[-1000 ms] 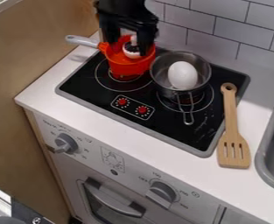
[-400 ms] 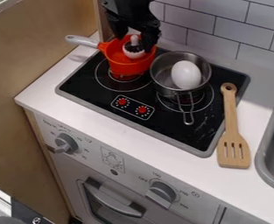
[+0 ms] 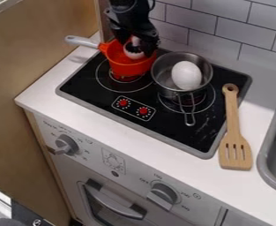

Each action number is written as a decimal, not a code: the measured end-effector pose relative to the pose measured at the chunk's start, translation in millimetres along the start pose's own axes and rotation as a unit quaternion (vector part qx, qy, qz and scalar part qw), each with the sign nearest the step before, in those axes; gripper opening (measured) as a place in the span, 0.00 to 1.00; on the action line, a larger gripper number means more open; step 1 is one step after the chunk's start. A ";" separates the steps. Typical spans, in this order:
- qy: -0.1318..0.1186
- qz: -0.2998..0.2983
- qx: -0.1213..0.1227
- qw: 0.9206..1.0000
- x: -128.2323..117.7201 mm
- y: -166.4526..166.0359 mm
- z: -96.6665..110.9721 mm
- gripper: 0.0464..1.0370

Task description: Remove the white object from the orange pan

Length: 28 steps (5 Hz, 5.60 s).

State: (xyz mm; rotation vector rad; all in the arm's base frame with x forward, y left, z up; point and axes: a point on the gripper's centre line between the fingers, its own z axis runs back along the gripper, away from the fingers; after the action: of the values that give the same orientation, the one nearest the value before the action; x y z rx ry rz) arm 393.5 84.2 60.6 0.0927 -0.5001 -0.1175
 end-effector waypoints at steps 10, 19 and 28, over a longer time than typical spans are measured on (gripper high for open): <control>0.091 0.045 -0.004 0.995 4.9 -8.8 14.2 0.82; 0.145 0.120 0.084 0.978 -103.3 -111.4 61.7 0.82; 0.171 0.134 0.075 0.973 -109.6 -90.3 62.3 0.96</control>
State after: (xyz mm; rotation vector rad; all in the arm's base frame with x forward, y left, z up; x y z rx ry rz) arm 259.9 6.0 52.7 0.1890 -0.1719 0.1989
